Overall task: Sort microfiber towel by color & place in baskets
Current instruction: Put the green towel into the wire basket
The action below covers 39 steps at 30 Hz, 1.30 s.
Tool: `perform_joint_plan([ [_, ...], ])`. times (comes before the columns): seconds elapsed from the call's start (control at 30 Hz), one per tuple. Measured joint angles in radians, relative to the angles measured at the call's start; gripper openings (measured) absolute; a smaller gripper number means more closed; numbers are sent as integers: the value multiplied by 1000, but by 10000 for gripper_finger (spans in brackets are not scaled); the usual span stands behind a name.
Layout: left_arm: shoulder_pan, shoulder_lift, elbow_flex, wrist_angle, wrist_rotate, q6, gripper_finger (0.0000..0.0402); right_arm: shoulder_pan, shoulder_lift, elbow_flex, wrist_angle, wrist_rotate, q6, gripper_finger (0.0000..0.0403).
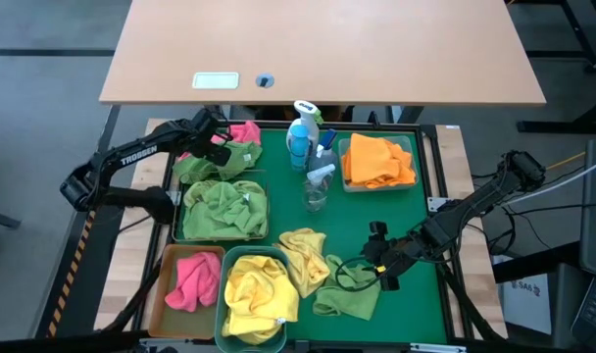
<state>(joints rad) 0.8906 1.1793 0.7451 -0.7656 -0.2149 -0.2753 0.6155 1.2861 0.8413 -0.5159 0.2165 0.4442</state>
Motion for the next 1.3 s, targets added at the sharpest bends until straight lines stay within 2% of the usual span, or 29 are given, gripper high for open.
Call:
perform_joint_plan([
  [0.53, 35, 10, -4, 19, 64, 50, 146, 0, 0, 0, 0, 0, 0, 205],
  [0.97, 37, 179, -4, 30, 61, 53, 144, 0, 0, 0, 0, 0, 0, 205],
  [1.13, 37, 236, -4, 37, 60, 94, 111, 0, 0, 0, 0, 0, 0, 205],
  [1.3, 37, 248, -4, 40, 66, 103, 34, 0, 0, 0, 0, 0, 0, 205],
])
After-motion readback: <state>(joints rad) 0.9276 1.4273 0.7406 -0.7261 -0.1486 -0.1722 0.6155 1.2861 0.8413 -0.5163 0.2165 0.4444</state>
